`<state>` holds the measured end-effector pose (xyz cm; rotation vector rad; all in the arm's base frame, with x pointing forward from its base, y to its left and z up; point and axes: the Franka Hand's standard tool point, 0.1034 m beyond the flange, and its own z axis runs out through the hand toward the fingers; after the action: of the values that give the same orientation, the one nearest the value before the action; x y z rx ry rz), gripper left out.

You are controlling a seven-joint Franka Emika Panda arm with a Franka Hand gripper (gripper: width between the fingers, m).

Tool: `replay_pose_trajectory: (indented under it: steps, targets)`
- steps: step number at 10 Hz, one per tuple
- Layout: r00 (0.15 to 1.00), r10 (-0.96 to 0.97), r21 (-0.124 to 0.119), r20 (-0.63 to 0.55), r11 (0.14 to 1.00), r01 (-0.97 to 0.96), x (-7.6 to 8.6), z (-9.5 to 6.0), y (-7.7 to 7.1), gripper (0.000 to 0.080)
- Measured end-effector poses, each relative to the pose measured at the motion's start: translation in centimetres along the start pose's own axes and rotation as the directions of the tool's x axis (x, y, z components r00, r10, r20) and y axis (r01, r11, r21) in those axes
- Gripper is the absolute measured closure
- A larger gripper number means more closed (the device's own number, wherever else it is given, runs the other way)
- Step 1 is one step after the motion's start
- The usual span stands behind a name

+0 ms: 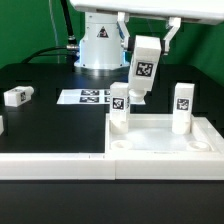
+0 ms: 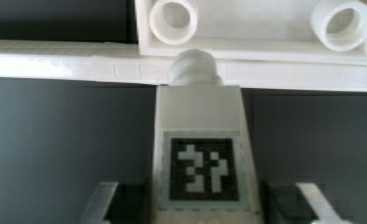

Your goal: Assemble square table

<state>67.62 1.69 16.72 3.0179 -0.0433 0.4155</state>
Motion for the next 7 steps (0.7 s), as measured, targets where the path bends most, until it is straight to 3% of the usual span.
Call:
replay_pose_trajectory:
  steps: [1, 2, 3, 5, 6, 7]
  targets:
    - [1.0, -0.003, 0.005, -0.003, 1.0, 0.003, -0.2, 0.2, 0.1, 0.0511]
    - [0.998, 0.025, 0.055, -0.05, 0.998, -0.023, -1.5, 1.0, 0.7, 0.0511]
    - [0.996, 0.029, 0.064, -0.082, 0.998, -0.023, -3.5, 2.3, -0.2, 0.0511]
    - [0.99, 0.027, 0.094, -0.137, 0.995, -0.014, -3.4, 3.2, -2.3, 0.0511]
    - [0.985, 0.094, 0.136, -0.146, 0.988, -0.074, -3.0, 2.9, -5.5, 0.0511]
    - [0.985, 0.087, 0.138, -0.146, 0.988, -0.066, -2.9, 2.7, -6.4, 0.0511]
